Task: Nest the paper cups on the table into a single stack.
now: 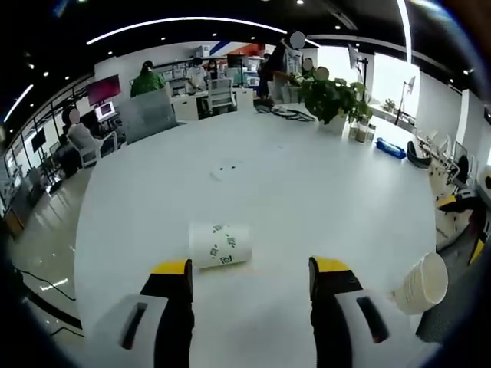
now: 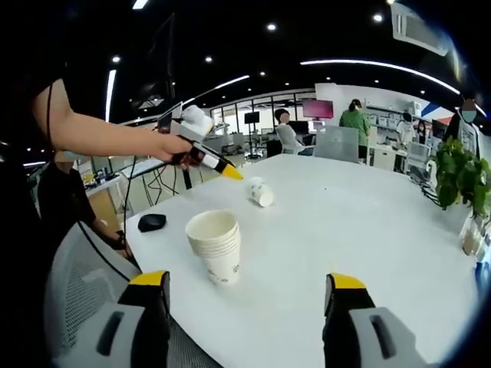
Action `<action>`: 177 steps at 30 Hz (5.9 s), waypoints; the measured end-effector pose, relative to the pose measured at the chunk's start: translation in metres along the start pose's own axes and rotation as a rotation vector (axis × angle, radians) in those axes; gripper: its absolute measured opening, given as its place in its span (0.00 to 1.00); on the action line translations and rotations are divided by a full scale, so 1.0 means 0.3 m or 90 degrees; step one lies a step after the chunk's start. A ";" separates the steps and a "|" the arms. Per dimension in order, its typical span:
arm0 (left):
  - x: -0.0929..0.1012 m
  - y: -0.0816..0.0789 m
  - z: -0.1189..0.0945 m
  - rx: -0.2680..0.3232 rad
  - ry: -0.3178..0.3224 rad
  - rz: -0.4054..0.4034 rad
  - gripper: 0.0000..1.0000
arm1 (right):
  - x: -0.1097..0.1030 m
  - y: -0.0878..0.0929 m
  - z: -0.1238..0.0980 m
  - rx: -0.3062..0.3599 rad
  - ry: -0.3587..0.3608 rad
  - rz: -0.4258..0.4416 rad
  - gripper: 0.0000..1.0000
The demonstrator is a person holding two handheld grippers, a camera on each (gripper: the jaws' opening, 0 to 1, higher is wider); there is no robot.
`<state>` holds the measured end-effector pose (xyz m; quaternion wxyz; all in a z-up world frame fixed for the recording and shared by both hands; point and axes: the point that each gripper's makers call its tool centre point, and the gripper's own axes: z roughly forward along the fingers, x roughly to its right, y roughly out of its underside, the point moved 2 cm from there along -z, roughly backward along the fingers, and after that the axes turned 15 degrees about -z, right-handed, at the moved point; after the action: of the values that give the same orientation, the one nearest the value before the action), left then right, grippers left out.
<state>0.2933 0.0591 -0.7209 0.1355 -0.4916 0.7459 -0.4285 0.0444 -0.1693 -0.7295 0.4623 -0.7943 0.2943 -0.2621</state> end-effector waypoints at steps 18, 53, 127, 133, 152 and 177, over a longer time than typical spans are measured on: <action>-0.123 -0.025 0.113 0.001 0.005 -0.055 0.50 | 0.011 0.031 0.008 -0.024 0.004 0.015 0.80; -0.191 -0.001 0.221 0.014 0.140 -0.287 0.06 | -0.026 0.081 0.033 -0.089 -0.023 -0.003 0.77; 0.396 0.029 -0.258 0.043 0.211 -0.022 0.00 | -0.041 0.008 0.008 -0.027 -0.021 -0.071 0.80; 0.459 0.067 -0.303 0.025 0.213 0.019 0.00 | 0.012 -0.075 0.007 0.013 0.020 -0.042 0.77; 0.572 0.155 -0.365 -0.002 0.213 0.080 0.00 | 0.048 -0.284 0.044 0.076 0.035 -0.019 0.67; 0.667 0.208 -0.387 -0.044 0.180 0.205 0.00 | 0.034 -0.444 0.138 0.081 0.029 -0.033 0.52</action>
<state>0.0862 -0.0427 -0.6560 0.0793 -0.3052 0.8408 -0.4400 0.1101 -0.0993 -0.6276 0.4981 -0.7644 0.2670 -0.3103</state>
